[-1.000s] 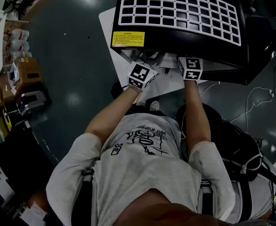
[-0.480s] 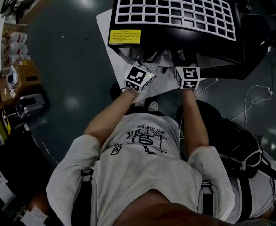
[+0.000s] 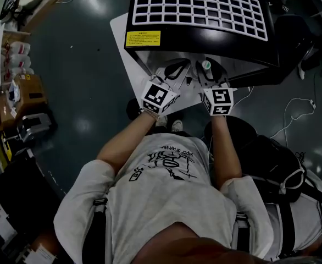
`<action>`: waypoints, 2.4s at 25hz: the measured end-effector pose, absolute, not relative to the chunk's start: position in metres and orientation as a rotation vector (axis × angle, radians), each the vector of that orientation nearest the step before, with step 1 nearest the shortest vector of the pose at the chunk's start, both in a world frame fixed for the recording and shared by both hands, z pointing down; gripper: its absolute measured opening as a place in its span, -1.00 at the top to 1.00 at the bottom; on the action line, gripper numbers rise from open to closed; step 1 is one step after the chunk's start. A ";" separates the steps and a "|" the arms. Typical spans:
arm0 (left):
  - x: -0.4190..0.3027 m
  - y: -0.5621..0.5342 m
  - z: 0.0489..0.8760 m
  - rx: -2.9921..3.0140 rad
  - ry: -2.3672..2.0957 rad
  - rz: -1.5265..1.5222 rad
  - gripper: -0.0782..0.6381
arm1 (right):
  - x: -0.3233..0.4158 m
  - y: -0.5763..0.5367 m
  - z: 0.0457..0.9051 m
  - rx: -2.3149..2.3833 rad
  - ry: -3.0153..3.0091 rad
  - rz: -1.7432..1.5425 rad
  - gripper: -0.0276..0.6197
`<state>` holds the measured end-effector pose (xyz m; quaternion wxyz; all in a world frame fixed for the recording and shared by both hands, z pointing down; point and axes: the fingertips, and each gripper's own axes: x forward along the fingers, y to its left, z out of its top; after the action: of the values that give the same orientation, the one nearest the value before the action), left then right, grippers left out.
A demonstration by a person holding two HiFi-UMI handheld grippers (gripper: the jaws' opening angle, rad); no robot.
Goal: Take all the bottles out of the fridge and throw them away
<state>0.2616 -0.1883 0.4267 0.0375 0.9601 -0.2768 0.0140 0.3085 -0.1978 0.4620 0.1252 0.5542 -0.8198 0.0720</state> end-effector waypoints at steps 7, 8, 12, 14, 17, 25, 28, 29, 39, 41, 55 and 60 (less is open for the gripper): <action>0.258 -0.168 0.399 2.961 -0.811 0.003 0.76 | 0.303 -0.171 0.427 1.603 -2.414 0.191 0.43; 0.258 -0.165 0.395 2.965 -0.805 -0.001 0.76 | 0.302 -0.167 0.423 1.600 -2.420 0.190 0.43; 0.248 -0.155 0.380 2.970 -0.788 -0.010 0.76 | 0.297 -0.153 0.402 1.591 -2.449 0.207 0.43; 0.245 -0.149 0.375 2.974 -0.778 -0.009 0.76 | 0.294 -0.145 0.394 1.584 -2.460 0.211 0.43; 0.240 -0.137 0.368 2.975 -0.763 -0.004 0.76 | 0.289 -0.131 0.381 1.561 -2.470 0.202 0.43; 0.227 -0.112 0.339 2.958 -0.759 -0.020 0.76 | 0.281 -0.099 0.346 1.526 -2.489 0.171 0.43; 0.225 -0.104 0.328 2.982 -0.766 -0.022 0.76 | 0.279 -0.089 0.339 1.510 -2.502 0.177 0.43; 0.225 -0.102 0.324 2.989 -0.762 -0.025 0.76 | 0.278 -0.086 0.337 1.507 -2.504 0.176 0.43; 0.231 -0.077 0.302 3.015 -0.714 -0.056 0.76 | 0.275 -0.064 0.321 1.464 -2.526 0.161 0.43; 0.232 -0.074 0.301 3.017 -0.710 -0.054 0.76 | 0.274 -0.061 0.318 1.458 -2.527 0.153 0.43; 0.234 -0.052 0.299 3.013 -0.784 -0.044 0.76 | 0.271 -0.044 0.309 1.372 -2.573 0.137 0.43; 0.229 -0.046 0.303 2.977 -0.836 -0.053 0.76 | 0.266 -0.038 0.308 1.322 -2.594 0.134 0.43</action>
<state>0.2294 -0.0460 0.3029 0.0244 0.9623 -0.2703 -0.0171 0.2661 -0.0379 0.3084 0.1132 0.4506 -0.8843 0.0455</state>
